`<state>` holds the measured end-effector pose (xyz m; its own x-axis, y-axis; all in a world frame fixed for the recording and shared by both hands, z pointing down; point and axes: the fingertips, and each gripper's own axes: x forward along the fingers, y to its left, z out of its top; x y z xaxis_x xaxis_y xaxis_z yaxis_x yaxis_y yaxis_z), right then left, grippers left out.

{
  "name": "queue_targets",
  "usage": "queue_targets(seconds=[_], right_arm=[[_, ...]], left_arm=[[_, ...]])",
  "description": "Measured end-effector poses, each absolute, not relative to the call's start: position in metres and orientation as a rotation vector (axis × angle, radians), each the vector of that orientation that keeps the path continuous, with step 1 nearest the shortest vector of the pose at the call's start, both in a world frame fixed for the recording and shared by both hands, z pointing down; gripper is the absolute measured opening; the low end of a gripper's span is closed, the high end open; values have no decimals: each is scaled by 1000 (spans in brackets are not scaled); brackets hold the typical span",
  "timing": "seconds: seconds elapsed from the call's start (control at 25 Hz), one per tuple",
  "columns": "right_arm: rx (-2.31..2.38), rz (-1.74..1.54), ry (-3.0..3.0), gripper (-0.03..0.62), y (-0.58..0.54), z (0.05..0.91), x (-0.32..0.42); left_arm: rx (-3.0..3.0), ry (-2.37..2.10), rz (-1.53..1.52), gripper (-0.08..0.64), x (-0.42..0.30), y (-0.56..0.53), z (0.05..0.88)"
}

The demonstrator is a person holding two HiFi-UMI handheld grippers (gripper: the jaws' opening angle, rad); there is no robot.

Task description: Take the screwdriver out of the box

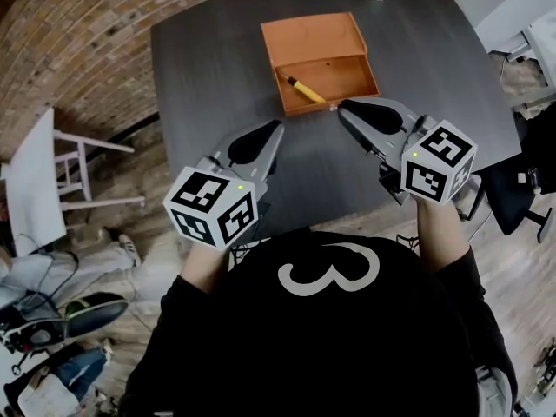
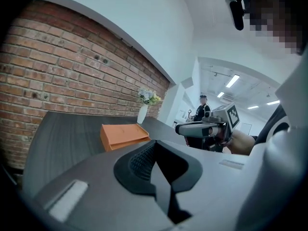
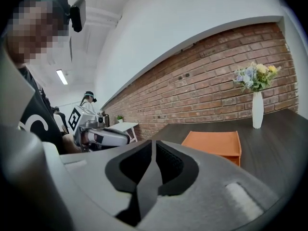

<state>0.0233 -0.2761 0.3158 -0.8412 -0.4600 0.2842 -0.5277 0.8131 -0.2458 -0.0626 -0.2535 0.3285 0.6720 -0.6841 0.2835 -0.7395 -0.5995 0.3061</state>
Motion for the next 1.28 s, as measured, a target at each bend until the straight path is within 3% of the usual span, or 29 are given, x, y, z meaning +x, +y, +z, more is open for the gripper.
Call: queue_targets(seconds=[0.64, 1.28], right_arm=[[573, 439, -2456, 154, -375, 409, -26], [387, 353, -2060, 179, -401, 522, -31]], left_arm=[[2347, -1083, 240, 14, -101, -301, 388], [2257, -1088, 244, 15, -119, -315, 423]])
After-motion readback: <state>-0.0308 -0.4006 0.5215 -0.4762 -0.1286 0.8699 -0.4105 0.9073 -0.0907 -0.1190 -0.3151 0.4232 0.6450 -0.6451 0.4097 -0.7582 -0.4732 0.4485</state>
